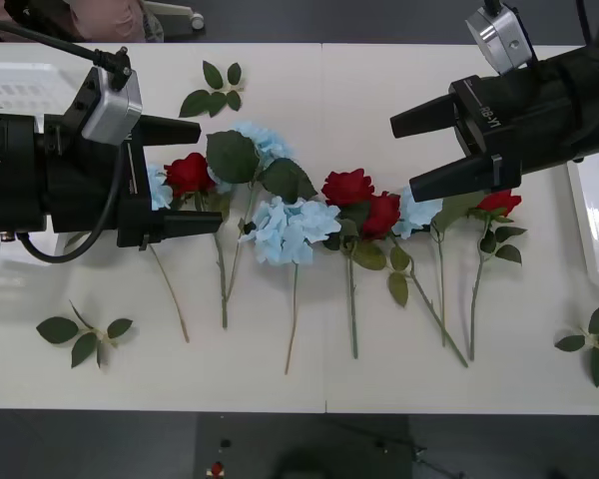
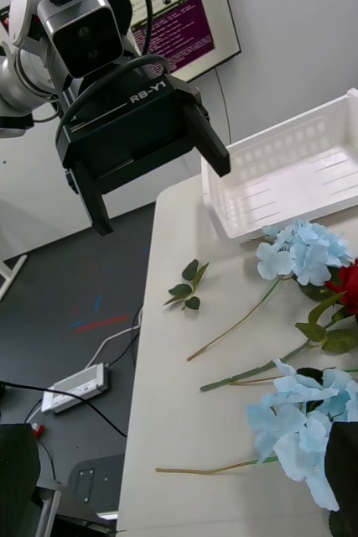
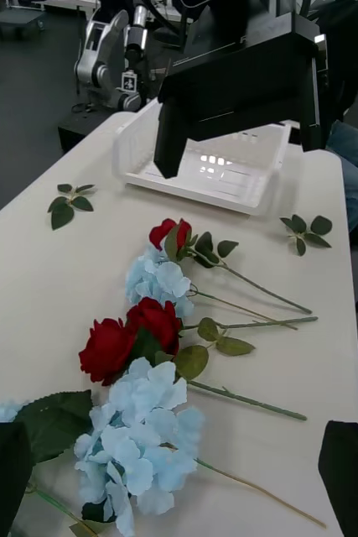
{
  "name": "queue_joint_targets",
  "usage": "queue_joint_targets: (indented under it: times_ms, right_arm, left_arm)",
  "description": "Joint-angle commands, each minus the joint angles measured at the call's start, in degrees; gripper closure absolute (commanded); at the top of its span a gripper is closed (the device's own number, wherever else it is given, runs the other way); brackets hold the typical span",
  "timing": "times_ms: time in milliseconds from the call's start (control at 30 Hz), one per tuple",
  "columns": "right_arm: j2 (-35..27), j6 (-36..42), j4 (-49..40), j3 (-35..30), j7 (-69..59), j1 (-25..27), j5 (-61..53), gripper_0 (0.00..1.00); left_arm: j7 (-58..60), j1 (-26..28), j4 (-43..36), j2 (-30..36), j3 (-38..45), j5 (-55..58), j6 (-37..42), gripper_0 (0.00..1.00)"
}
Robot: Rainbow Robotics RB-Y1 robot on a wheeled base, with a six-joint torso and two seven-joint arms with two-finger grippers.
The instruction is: Put the red flowers into the right box and the blue flowers into the left box
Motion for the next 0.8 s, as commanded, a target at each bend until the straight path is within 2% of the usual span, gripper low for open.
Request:
queue_joint_targets:
  times_ms: [33, 533, 567, 800]
  right_arm:
    - [-0.24, 0.06, -0.42, -0.66, 0.51, -1.40, -0.08, 0.00]
    - [-0.24, 0.06, -0.42, -0.66, 0.51, -1.40, -0.08, 0.00]
    - [1.69, 0.06, 0.46, 1.89, 0.51, 2.73, 1.07, 0.00]
    - [-0.42, 2.52, 0.72, 1.36, 0.02, 2.38, 3.62, 0.00]
  left_arm:
    - [2.41, -0.93, -1.31, -0.80, 0.53, 0.76, -0.53, 0.00]
    - [2.41, -0.93, -1.31, -0.80, 0.53, 0.76, -0.53, 0.00]
    - [2.41, -0.93, -1.31, -0.80, 0.53, 0.76, -0.53, 0.00]
    - [2.85, 0.91, 0.18, -1.50, -0.35, 1.02, -0.71, 0.00]
